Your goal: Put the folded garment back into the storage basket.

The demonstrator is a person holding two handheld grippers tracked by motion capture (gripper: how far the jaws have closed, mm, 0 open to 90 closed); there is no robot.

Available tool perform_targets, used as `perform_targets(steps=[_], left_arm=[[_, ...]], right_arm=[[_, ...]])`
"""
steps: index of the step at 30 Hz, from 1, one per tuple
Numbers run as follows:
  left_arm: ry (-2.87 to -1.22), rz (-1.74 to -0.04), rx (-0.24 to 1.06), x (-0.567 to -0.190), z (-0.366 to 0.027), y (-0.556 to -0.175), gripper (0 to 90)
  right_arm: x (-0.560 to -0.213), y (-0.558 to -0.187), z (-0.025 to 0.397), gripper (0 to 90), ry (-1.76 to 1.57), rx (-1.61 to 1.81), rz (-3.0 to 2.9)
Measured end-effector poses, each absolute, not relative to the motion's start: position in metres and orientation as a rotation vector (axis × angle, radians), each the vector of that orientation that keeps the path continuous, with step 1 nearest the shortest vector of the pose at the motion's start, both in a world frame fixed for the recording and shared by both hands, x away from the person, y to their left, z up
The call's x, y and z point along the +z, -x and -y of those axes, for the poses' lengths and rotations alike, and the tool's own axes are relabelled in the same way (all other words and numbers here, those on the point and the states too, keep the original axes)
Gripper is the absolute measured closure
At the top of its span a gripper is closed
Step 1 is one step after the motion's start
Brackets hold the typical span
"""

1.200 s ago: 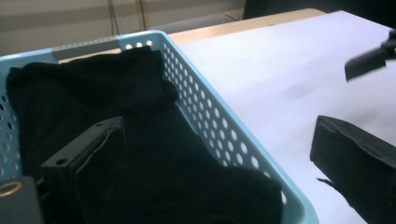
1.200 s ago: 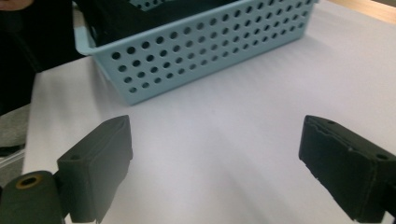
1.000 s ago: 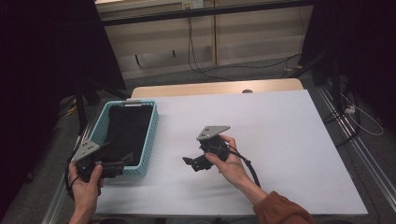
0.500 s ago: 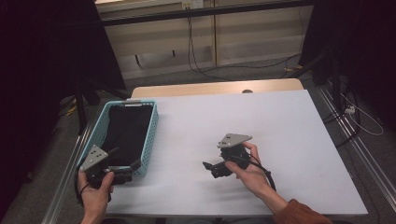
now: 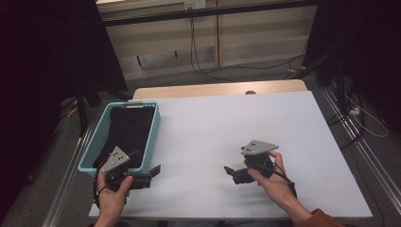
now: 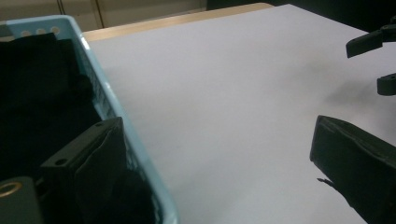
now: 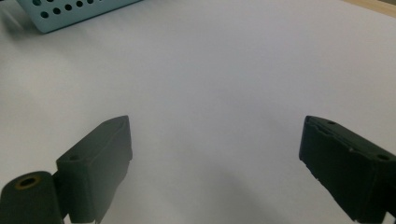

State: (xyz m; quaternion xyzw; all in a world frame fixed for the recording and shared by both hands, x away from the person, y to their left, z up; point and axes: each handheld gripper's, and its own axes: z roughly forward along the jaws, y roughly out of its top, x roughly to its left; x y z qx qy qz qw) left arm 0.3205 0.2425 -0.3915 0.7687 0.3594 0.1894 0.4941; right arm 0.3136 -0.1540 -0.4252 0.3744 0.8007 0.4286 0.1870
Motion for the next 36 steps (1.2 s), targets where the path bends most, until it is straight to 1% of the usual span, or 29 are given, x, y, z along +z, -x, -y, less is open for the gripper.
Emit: perform_targets(steps=[11,18,23,25,31,36], left_arm=[[-1.914,-0.831,0.411,-0.405,-0.221,-0.316,3.9],[-1.887,-0.812,0.406,-0.406,-0.218,-0.315,3.9],[-1.916,-0.806,0.395,-0.408,-0.218,-0.311,3.9],[-1.917,-0.793,0.389,-0.408,-0.218,-0.309,3.8],[-1.917,-0.810,0.426,-0.411,-0.220,-0.307,3.9],[-1.926,-0.798,0.414,-0.414,-0.218,-0.306,3.8]], right_arm=[[-0.431,-0.287,0.193,8.8,-1.121,1.166,-2.201],[-0.436,-0.270,0.215,8.8,-1.184,1.138,-2.126],[-0.439,-0.259,0.229,8.6,-1.231,1.135,-2.066],[-0.438,-0.256,0.233,8.2,-1.237,1.143,-2.045],[-0.438,-0.247,0.240,8.4,-1.256,1.132,-1.978],[-0.437,-0.243,0.241,8.3,-1.238,1.160,-1.956]])
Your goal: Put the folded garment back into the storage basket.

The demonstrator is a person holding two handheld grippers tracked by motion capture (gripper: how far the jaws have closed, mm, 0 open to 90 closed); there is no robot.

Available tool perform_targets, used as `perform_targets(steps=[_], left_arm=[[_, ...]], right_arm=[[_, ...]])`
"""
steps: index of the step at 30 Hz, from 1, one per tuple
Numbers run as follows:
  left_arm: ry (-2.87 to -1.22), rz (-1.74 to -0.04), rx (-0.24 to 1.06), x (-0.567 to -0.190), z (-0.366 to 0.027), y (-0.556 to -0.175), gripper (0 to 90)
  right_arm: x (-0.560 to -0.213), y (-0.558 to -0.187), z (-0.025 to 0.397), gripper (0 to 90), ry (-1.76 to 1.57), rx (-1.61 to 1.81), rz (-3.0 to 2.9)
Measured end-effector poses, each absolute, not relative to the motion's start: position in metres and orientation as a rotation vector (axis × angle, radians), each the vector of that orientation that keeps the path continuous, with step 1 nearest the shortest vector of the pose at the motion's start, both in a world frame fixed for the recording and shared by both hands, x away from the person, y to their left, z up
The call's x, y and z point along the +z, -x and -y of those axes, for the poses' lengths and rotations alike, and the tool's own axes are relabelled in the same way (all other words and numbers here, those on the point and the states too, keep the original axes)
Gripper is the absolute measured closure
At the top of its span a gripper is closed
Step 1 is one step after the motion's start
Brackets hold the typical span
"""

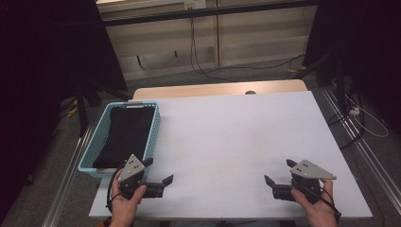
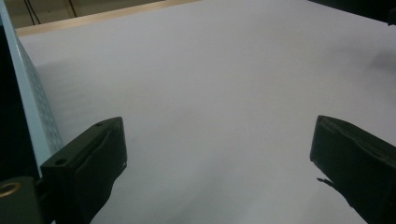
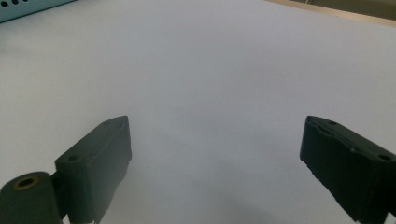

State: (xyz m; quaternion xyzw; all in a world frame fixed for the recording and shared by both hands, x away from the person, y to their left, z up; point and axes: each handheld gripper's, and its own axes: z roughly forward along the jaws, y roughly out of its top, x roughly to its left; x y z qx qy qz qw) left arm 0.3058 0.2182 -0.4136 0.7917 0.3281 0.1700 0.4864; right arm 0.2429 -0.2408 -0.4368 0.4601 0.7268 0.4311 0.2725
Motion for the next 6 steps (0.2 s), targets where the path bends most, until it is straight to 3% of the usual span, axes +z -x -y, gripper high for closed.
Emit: perform_targets(steps=[6], left_arm=[[-1.902,-0.814,0.407,-0.4148,-0.2223,-0.3064,5.3]], right_arm=[[-0.4365,-0.2461,0.2397,8.3,-1.231,1.183,-1.952]])
